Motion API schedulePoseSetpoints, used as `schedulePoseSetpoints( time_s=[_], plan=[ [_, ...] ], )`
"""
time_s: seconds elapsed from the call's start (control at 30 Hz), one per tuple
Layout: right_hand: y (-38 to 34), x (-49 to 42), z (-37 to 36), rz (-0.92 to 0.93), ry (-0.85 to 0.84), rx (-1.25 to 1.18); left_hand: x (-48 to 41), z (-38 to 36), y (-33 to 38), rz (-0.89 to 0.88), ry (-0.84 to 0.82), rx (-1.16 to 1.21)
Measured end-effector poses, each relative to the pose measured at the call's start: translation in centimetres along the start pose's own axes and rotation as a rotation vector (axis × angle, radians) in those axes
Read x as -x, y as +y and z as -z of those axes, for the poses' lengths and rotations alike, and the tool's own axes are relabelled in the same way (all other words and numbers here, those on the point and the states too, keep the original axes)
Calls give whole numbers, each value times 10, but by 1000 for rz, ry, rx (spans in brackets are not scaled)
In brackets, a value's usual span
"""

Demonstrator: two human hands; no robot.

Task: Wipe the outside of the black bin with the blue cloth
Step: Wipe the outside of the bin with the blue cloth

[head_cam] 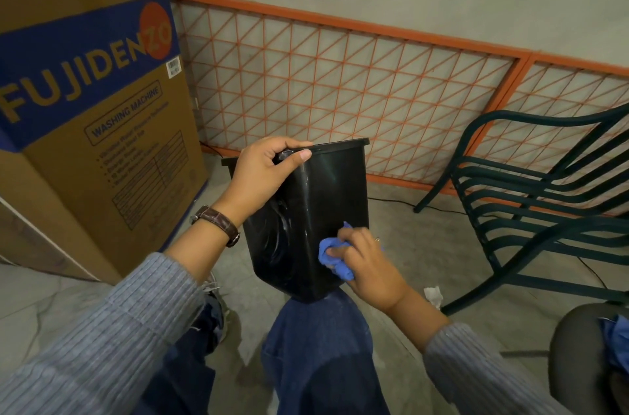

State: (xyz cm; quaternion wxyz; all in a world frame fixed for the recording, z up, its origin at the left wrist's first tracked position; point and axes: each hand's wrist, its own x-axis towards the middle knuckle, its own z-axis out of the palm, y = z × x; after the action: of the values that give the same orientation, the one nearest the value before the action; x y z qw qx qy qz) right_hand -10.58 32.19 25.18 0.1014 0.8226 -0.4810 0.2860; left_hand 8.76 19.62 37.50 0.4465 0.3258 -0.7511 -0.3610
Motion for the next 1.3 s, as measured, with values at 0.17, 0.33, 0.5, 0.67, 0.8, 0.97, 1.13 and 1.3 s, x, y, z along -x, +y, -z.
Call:
schedulePoseSetpoints(
  time_s=[0.17, 0.33, 0.5, 0.67, 0.8, 0.97, 1.13, 1.3],
  plan=[
    [18, 16, 0, 180, -147, 66, -1, 0, 0, 3, -16, -5],
    [11, 10, 0, -10, -24, -1, 0, 0, -2, 29, -1, 17],
    [17, 28, -8, 189, -166, 63, -2, 0, 2, 20, -19, 5],
    [30, 23, 3, -95, -103, -54, -1, 0, -2, 24, -10, -5],
    [1, 16, -10, -180, 16, -121, -2, -1, -2, 31, 1, -11],
    [11, 33, -14, 144, -144, 51, -5, 0, 0, 36, -29, -18],
    [40, 12, 12, -223, -103, -14, -3, 0, 1, 39, -26, -15],
    [13, -52, 22, -363, 146, -146, -3, -6, 6, 9, -7, -25]
  ],
)
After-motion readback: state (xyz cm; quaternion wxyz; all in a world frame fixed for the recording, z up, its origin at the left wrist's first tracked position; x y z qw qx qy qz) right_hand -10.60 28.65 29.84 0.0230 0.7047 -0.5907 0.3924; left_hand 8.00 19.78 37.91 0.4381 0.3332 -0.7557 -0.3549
